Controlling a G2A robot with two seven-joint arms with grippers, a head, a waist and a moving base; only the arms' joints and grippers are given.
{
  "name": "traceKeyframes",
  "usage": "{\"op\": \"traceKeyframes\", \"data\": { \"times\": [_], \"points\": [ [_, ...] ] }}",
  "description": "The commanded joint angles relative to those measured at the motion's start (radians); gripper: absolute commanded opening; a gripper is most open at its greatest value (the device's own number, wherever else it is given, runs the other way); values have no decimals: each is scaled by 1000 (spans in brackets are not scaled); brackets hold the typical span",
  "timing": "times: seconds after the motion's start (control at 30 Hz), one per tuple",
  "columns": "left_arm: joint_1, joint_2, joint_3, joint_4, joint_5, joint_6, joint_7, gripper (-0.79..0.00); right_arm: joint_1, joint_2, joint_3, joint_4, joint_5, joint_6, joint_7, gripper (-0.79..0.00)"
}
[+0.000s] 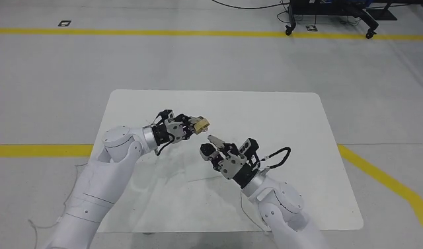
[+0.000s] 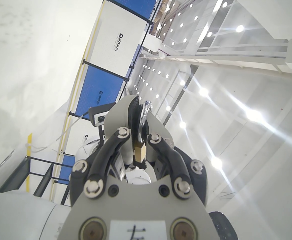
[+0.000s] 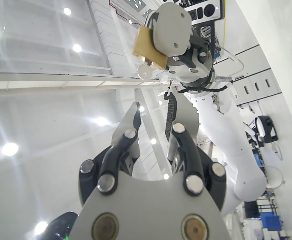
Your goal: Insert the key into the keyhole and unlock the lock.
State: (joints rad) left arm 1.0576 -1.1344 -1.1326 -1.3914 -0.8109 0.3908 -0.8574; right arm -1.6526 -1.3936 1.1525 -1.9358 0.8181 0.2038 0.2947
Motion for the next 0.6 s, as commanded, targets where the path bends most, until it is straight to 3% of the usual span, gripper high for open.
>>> {"op": "traceKeyframes", "data": {
  "times": [0.0, 0.37, 0.43, 0.5, 0.57],
  "points": [
    [-2, 0, 3, 1, 12, -8, -9, -785, 6, 0, 1, 6, 17, 2, -2, -610],
    [-7, 4, 11, -6, 75, -33, -29, -785, 35, 1, -15, 26, 15, 4, -37, -508],
    [-7, 5, 12, -7, 81, -35, -34, -785, 39, 1, -19, 30, 9, 1, -45, -536],
    [-7, 5, 14, -8, 87, -36, -38, -785, 44, 1, -20, 37, 11, -2, -50, -613],
    [-8, 6, 14, -9, 94, -39, -42, -785, 49, 1, -22, 44, 7, -6, -59, -619]
  ]
}}
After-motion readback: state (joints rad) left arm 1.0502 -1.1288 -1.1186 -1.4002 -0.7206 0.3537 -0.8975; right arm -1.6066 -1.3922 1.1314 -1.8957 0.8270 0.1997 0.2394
